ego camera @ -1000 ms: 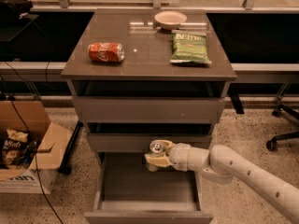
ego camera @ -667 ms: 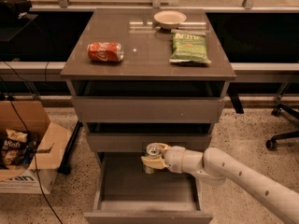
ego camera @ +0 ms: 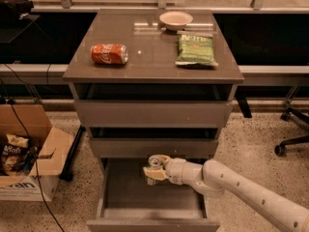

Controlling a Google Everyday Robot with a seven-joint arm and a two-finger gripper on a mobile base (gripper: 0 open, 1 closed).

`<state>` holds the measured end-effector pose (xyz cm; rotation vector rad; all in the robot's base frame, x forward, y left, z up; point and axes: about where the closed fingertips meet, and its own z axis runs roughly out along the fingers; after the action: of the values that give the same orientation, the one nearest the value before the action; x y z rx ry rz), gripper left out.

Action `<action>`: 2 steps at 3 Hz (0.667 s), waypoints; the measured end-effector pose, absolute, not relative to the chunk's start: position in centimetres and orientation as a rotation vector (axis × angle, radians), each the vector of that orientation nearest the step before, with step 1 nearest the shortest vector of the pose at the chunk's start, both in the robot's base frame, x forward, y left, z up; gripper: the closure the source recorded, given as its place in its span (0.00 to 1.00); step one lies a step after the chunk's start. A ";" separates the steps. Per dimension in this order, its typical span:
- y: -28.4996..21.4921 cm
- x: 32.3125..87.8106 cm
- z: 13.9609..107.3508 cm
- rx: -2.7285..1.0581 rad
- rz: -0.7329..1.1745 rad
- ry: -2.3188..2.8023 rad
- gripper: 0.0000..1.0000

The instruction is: Place green can into bottom drawer

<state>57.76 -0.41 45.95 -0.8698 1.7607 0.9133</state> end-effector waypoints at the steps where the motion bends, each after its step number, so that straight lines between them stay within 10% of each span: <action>1: -0.1 57.9 43.5 -0.847 0.924 1.784 1.00; 2: -0.3 57.9 41.3 -0.817 0.930 1.809 1.00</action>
Offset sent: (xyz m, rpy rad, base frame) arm 0.0016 -0.0057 -0.0738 0.0107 0.0837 -0.0613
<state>57.87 -0.28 41.32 -0.8173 1.8091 0.9302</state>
